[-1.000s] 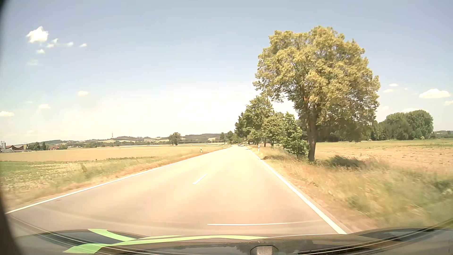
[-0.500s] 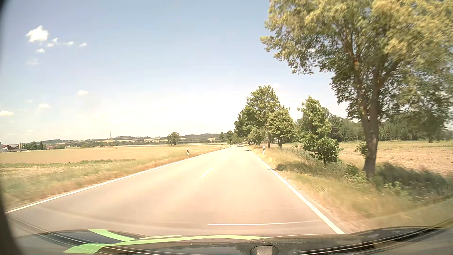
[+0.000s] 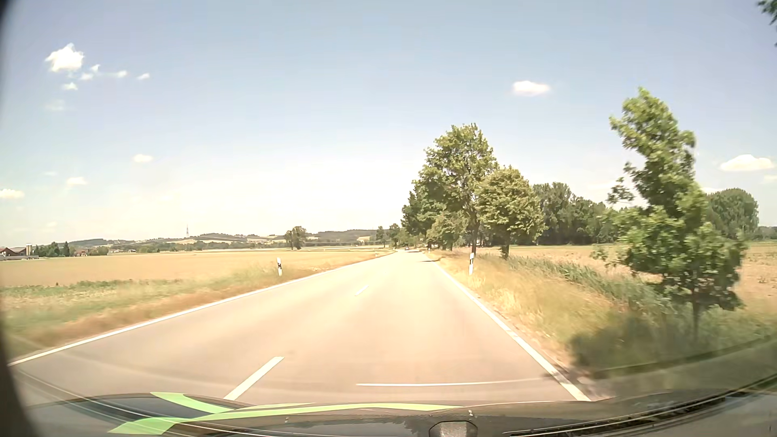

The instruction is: Follow the waypoints while adhering to traffic rules and regulations

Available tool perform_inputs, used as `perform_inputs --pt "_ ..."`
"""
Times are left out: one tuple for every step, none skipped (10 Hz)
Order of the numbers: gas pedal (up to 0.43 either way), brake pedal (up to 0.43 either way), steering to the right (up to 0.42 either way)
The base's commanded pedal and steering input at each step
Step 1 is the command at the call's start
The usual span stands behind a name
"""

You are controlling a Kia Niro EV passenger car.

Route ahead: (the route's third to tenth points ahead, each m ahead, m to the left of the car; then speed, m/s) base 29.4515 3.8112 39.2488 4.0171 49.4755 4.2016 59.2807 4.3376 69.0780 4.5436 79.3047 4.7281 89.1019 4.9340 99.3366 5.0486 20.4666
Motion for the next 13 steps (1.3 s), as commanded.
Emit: perform_inputs --pt "0.24 0.0 -0.003" --pt "0.24 0.0 -0.003" --pt "0.228 0.0 -0.003" --pt "0.197 0.0 -0.003" --pt "0.197 0.0 -0.003" --pt "0.197 0.0 -0.003" --pt "0.22 0.0 -0.003" --pt "0.24 0.0 -0.003" --pt "0.248 0.0 -0.003" --pt "0.248 0.0 -0.001" --pt "0.26 0.0 0.0" --pt "0.26 0.0 0.0" --pt "0.26 0.0 0.0"
